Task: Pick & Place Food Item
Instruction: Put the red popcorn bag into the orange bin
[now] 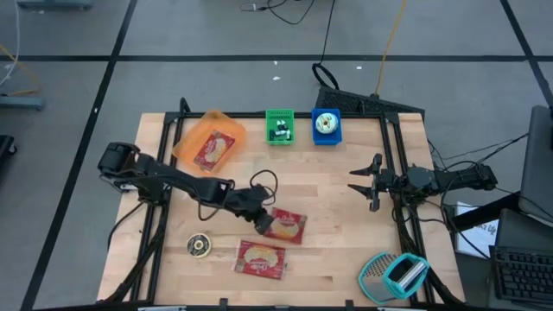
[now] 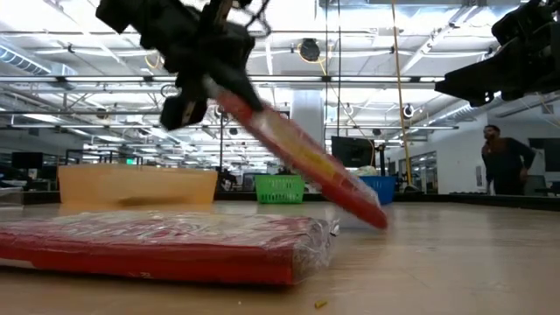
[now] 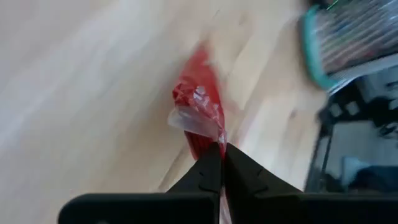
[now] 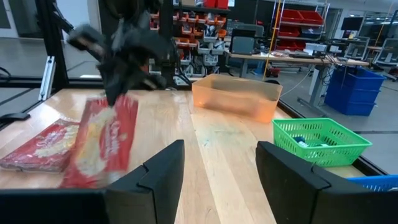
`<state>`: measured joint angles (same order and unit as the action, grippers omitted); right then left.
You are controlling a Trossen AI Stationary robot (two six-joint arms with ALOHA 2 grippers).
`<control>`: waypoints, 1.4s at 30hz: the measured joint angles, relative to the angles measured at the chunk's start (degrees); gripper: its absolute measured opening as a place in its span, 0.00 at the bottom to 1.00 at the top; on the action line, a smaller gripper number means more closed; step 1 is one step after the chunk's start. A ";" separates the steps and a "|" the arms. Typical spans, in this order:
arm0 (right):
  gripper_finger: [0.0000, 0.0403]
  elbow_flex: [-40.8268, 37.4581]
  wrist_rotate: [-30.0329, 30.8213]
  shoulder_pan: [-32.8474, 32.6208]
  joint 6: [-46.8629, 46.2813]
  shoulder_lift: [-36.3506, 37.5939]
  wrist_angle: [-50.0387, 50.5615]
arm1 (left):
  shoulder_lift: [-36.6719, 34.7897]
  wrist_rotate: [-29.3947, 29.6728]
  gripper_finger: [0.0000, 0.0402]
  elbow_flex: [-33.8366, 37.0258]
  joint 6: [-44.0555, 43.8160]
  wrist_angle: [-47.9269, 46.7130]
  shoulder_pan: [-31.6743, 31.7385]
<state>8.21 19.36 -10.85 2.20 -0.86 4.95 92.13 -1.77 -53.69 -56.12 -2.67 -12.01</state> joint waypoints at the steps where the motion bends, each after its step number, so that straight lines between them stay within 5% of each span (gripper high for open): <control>1: 0.46 0.00 0.01 -0.01 0.00 -0.04 0.05 | -0.66 1.10 0.02 0.00 0.85 0.96 0.00; 24: 0.46 0.00 0.00 0.00 0.00 -0.04 0.02 | -7.23 20.04 0.02 -0.04 23.83 20.84 0.04; 42: 0.46 0.00 -0.01 -0.01 0.00 -0.06 0.02 | -7.23 19.95 0.01 -0.04 41.41 26.93 -1.53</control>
<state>8.21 19.35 -10.86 2.20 -0.93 4.97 84.90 18.18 -53.74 -14.71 24.25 -13.54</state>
